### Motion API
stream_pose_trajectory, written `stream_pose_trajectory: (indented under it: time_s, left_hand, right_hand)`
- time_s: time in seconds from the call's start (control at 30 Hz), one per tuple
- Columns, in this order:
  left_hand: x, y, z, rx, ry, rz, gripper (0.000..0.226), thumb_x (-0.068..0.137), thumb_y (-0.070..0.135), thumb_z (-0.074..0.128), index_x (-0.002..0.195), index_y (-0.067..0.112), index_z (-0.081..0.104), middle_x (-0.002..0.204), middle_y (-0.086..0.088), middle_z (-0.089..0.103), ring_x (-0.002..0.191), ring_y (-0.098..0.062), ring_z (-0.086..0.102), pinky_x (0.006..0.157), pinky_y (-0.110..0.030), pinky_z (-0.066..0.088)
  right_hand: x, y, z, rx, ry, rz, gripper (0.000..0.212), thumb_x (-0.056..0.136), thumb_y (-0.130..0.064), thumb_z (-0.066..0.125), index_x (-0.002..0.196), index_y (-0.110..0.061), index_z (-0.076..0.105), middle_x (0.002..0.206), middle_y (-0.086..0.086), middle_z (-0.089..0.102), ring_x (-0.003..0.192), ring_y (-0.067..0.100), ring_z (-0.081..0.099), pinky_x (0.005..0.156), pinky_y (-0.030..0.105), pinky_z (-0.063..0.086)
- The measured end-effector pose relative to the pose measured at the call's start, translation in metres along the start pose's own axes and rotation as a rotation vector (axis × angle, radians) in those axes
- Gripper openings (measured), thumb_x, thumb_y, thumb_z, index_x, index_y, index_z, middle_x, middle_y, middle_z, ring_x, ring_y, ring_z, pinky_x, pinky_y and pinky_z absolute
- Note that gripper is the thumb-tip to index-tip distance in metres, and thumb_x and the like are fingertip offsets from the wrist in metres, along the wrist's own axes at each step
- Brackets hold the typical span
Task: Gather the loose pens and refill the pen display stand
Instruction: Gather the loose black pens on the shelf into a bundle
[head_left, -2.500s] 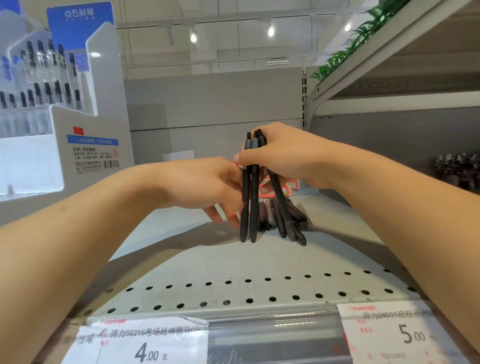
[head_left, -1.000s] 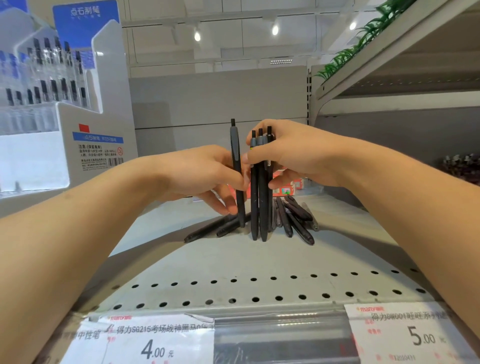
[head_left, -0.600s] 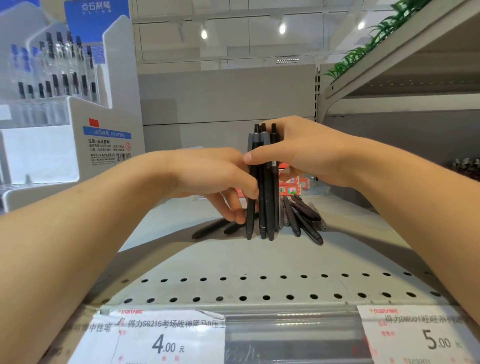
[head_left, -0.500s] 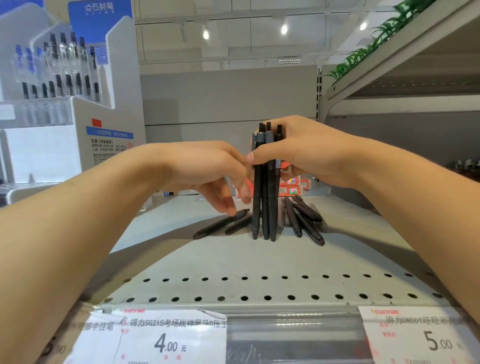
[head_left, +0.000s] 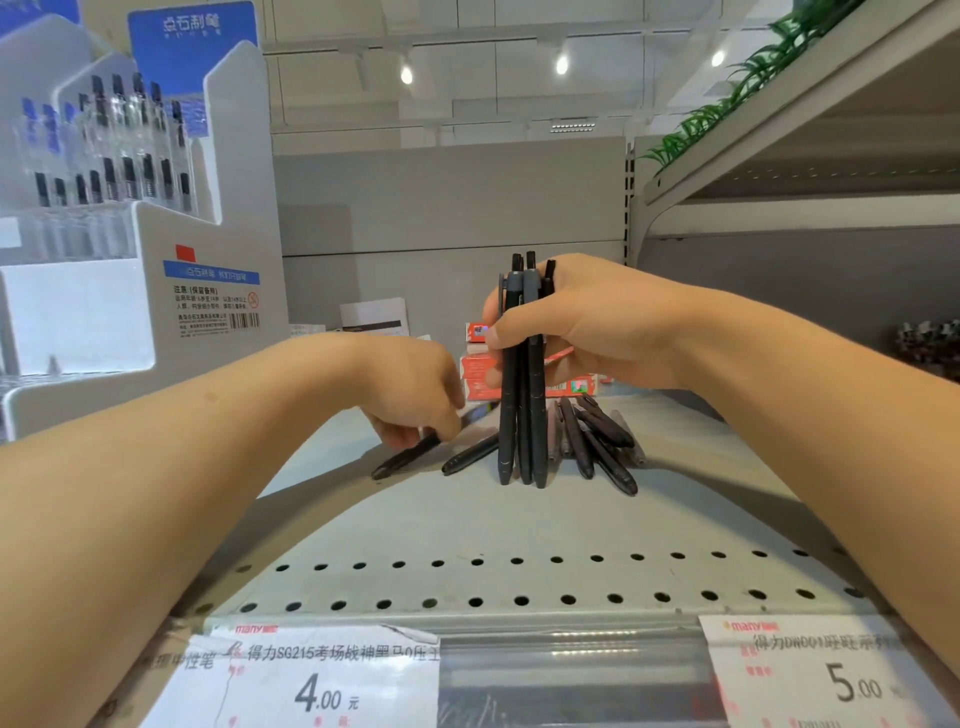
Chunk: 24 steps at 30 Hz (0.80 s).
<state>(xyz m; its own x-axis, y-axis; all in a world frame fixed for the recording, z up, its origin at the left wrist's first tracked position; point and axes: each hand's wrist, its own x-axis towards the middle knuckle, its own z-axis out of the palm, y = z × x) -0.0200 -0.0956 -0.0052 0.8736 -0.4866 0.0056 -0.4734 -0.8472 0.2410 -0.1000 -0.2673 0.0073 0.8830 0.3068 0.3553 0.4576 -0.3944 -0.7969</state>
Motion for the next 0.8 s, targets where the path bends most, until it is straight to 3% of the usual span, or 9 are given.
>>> stream_pose_trajectory:
  time_s: [0.1,0.17,0.3,0.43,0.63,0.73,0.8]
  left_hand:
    - [-0.008,-0.002,-0.011,-0.355,0.127,0.097,0.019,0.090,0.010,0.066,0.109,0.011,0.068,0.089,-0.007,0.069,0.056,-0.013,0.067,0.055,-0.023,0.056]
    - [-0.016,-0.003,-0.018,-0.536,0.113,0.168,0.015,0.090,0.007,0.067,0.105,0.009,0.069,0.085,-0.007,0.067,0.061,-0.016,0.066,0.058,-0.025,0.056]
    - [-0.023,-0.003,-0.014,-0.490,0.011,0.274,0.021,0.092,0.009,0.066,0.112,0.006,0.067,0.084,-0.003,0.071,0.073,-0.017,0.070,0.065,-0.027,0.057]
    - [-0.023,-0.002,-0.014,-0.507,0.017,0.319,0.026,0.092,0.012,0.069,0.117,0.008,0.065,0.087,-0.003,0.073,0.078,-0.019,0.073,0.065,-0.026,0.057]
    - [-0.023,-0.001,-0.014,-0.517,0.084,0.412,0.016,0.091,0.022,0.072,0.104,0.014,0.072,0.095,-0.008,0.076,0.077,-0.016,0.073,0.065,-0.023,0.057]
    - [-0.021,-0.002,-0.014,-0.490,0.103,0.421,0.005,0.087,0.025,0.076,0.088,0.020,0.077,0.086,-0.003,0.076,0.074,-0.011,0.071,0.065,-0.023,0.057]
    - [-0.021,-0.003,-0.015,-0.492,0.075,0.422,0.012,0.082,0.029,0.077,0.083,0.017,0.076,0.085,-0.001,0.075,0.076,-0.012,0.071,0.066,-0.023,0.056]
  right_hand:
    - [0.000,-0.001,-0.001,-0.013,0.006,0.023,0.002,0.092,-0.008,0.068,0.092,-0.009,0.066,0.082,0.011,0.074,0.084,0.027,0.077,0.071,0.033,0.062]
    - [0.001,-0.001,-0.002,-0.019,0.049,0.034,0.003,0.093,-0.009,0.068,0.094,-0.007,0.066,0.084,0.011,0.074,0.082,0.026,0.077,0.069,0.033,0.062]
    - [0.002,-0.001,-0.003,-0.046,0.116,0.040,0.006,0.091,-0.014,0.071,0.092,-0.009,0.067,0.084,0.011,0.071,0.076,0.023,0.076,0.062,0.031,0.061]
    - [0.002,0.000,-0.003,-0.069,0.150,0.045,0.013,0.089,-0.017,0.075,0.095,-0.008,0.069,0.088,0.012,0.074,0.081,0.025,0.077,0.067,0.035,0.062]
    - [0.001,-0.001,-0.002,-0.119,0.121,0.033,0.023,0.091,-0.022,0.073,0.105,-0.004,0.070,0.095,0.015,0.078,0.085,0.026,0.077,0.070,0.034,0.063]
    - [0.002,-0.001,-0.002,-0.165,0.159,0.018,0.018,0.089,-0.024,0.075,0.098,-0.008,0.071,0.089,0.009,0.078,0.080,0.020,0.077,0.069,0.033,0.062]
    - [0.003,0.000,-0.002,-0.159,0.173,0.009,0.011,0.088,-0.021,0.075,0.093,-0.011,0.072,0.085,0.006,0.077,0.077,0.018,0.076,0.069,0.033,0.061]
